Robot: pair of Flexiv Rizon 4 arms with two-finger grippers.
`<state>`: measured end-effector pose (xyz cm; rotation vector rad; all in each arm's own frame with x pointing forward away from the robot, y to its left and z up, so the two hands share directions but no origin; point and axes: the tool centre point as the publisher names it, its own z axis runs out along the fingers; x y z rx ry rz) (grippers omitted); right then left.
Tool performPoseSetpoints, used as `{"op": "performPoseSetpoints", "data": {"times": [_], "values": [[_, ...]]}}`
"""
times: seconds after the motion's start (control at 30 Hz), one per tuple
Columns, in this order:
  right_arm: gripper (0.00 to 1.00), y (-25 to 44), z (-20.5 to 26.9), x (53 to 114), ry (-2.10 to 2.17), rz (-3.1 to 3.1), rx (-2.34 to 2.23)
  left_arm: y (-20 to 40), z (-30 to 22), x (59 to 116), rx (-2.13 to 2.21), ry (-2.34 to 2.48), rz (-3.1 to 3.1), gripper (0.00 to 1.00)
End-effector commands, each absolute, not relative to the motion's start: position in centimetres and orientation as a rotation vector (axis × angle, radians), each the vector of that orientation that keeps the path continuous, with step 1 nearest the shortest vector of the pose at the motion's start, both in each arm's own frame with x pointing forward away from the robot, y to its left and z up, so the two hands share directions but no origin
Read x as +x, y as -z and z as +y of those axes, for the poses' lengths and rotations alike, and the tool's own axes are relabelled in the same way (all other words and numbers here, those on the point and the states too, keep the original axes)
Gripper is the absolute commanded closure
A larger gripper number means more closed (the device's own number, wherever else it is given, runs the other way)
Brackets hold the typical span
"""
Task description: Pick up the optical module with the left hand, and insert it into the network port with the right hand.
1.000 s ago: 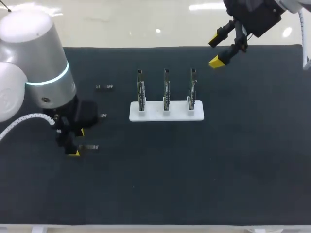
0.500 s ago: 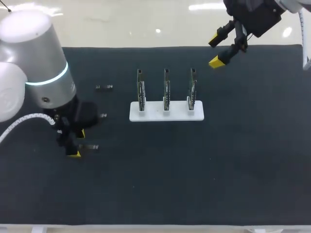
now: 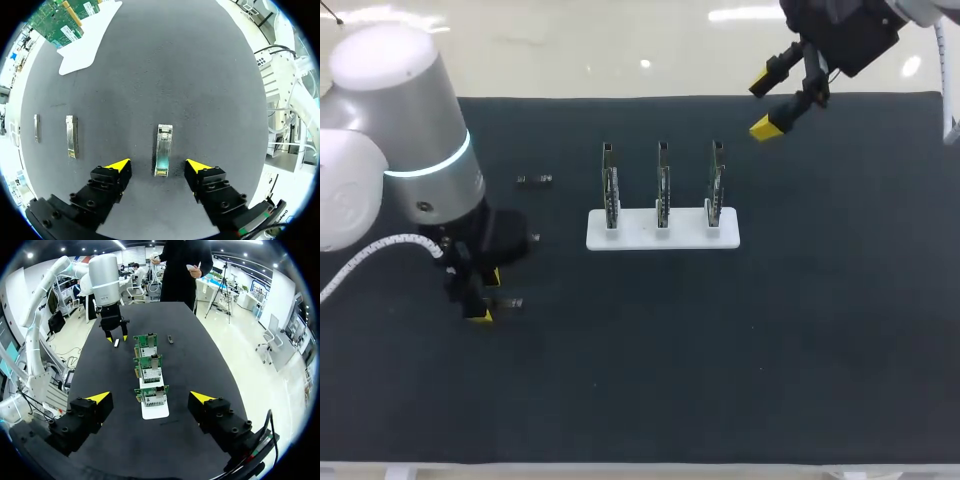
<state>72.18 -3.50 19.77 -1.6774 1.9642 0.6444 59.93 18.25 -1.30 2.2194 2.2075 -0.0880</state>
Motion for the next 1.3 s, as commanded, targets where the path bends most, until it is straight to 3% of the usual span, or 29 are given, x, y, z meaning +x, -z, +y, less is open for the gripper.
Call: {"op": "performPoseSetpoints", "data": {"times": [0.03, 0.07, 0.17, 0.3, 0.37, 0.4, 0.7, 1.3], "values": [[0.0, -19.7, -3.5, 72.1, -0.644, 1.962, -1.676, 1.5, 18.3, 60.0, 2.22, 0.09, 2.205, 0.41], [0.0, -19.7, -3.5, 72.1, -0.644, 1.962, -1.676, 1.5, 18.3, 60.0, 2.22, 0.09, 2.204, 0.5], [0.0, -19.7, -3.5, 72.1, -0.644, 1.962, -1.676, 1.8, 18.1, 60.0, 2.217, 0.08, 2.205, 0.44], [0.0, -19.7, -3.5, 72.1, -0.644, 1.962, -1.676, 2.0, 18.1, 59.9, 2.217, 0.073, 2.206, 0.53], [0.0, -19.7, -3.5, 72.1, -0.644, 1.962, -1.676, 2.2, 18.1, 59.9, 2.219, 0.068, 2.203, 0.69], [0.0, -19.7, -3.5, 72.1, -0.644, 1.962, -1.676, 2.3, 18.1, 59.8, 2.22, 0.064, 2.202, 1.0], [0.0, -19.7, -3.5, 72.1, -0.644, 1.962, -1.676, 1.5, 18.0, 60.3, 2.174, 0.086, 2.202, 1.0], [0.0, -19.7, -3.5, 72.1, -0.644, 1.962, -1.676, -9.4, 18.5, 63.6, 1.955, 0.5, 2.01, 1.0]]}}
